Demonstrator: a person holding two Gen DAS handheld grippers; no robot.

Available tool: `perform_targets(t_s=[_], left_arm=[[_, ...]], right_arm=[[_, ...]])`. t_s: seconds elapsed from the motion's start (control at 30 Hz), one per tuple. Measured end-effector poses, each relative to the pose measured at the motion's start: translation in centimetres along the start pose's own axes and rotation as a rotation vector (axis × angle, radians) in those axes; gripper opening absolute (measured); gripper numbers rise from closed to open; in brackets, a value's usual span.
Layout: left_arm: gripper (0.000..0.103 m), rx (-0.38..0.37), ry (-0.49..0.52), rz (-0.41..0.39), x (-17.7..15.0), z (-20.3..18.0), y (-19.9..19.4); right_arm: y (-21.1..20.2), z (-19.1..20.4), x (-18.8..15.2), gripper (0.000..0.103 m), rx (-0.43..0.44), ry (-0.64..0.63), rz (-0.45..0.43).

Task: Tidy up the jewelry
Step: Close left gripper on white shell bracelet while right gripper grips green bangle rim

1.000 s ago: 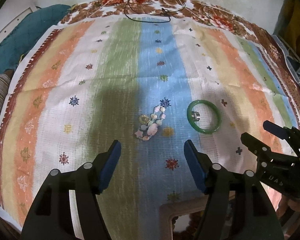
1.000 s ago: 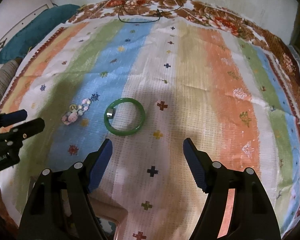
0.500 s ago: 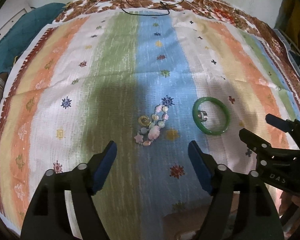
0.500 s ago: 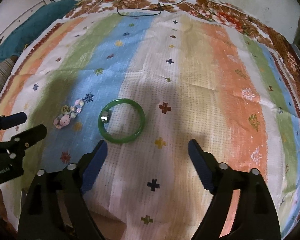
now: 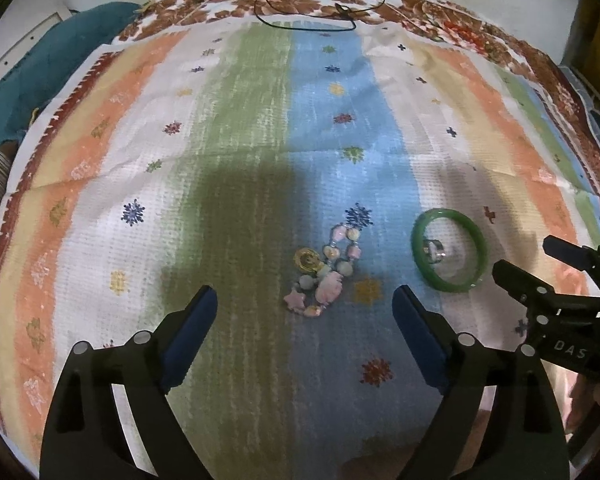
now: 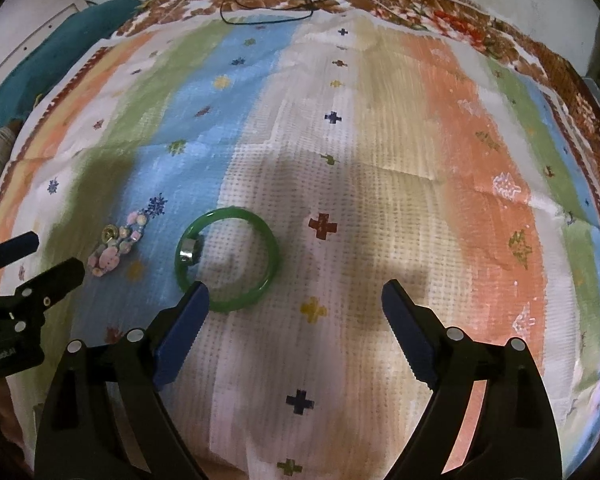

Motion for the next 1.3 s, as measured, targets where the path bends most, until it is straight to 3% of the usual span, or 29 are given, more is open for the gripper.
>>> perform_targets(t_s=[0.33, 0.43, 0.6, 0.7, 0.77, 0.9, 0.97, 1.2, 1.3], left_arm=[[0.086, 0.010, 0.041, 0.026, -0.3, 0.1, 1.9], [0.076, 0.025, 0.090, 0.023, -0.4, -0.4, 2.5], [0.075, 0.038, 0.138, 0.013, -0.1, -0.8, 2.9], [0.062, 0.057, 0.169, 0.026, -0.3, -1.0, 3.4], [0.047, 0.063, 0.182, 0.058, -0.8, -0.9, 4.1], [0.039, 0.046, 0.186, 0.060, -1.2, -1.0, 4.3], [0.020, 0.045, 0.188, 0.068, -1.2, -1.1, 4.3], [0.014, 0.017, 0.175, 0.085, -1.3, -1.2, 4.0], [0.014, 0.001, 0.161, 0.075, -1.1, -1.2, 3.4]], right_arm=[[1.8, 0.1, 0.3, 0.088, -0.015, -0.009, 0.031], [2.1, 0.2, 0.4, 0.089, -0.022, -0.010, 0.035], [2.9, 0.4, 0.6, 0.089, -0.002, -0.001, 0.051], [3.3, 0.7, 0.5, 0.088, 0.003, -0.014, 0.065], [3.6, 0.9, 0.2, 0.077, 0.003, -0.026, 0.078], [3.4, 0.9, 0.3, 0.066, -0.008, -0.035, 0.070], [3.3, 0.9, 0.2, 0.059, -0.013, -0.048, 0.063], [3.0, 0.6, 0.4, 0.017, -0.019, -0.053, 0.048], [2.7, 0.6, 0.4, 0.011, -0.012, -0.064, 0.042]])
Point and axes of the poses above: each gripper's, at about its wrist camera, not at the fingertips, and y roughly the way its jaws point, z to its left, x to its top, the point moved 8 cm from there along y, roughly the way its jaws point, and after that the axes turned 1 degree about -z, right-handed, at the moved point
